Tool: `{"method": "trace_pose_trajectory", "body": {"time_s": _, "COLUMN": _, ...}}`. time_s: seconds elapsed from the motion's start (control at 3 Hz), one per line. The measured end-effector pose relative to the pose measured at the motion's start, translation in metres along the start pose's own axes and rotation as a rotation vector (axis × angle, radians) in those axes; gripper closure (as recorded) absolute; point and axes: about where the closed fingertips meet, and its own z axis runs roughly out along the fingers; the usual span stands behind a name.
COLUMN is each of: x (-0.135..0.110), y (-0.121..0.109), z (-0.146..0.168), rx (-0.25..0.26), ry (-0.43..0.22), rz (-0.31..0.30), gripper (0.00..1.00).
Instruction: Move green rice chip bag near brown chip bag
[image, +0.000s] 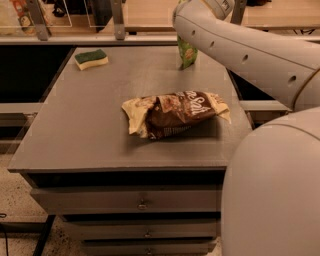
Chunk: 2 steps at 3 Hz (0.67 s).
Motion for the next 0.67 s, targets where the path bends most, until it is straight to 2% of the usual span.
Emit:
{"method": "trace_pose_trajectory", "body": {"time_s": 0.33, "x": 0.0036, "y": 0.0003, "z": 0.0002, "rx": 0.007, "ry": 0.021, "rz": -0.010, "gripper": 0.87}}
{"method": "trace_pose_trajectory", "body": {"time_s": 0.67, "x": 0.0060, "y": -0.0072, "z": -0.0064, "rx": 0.012, "ry": 0.043, "rz": -0.003, "gripper": 1.00}}
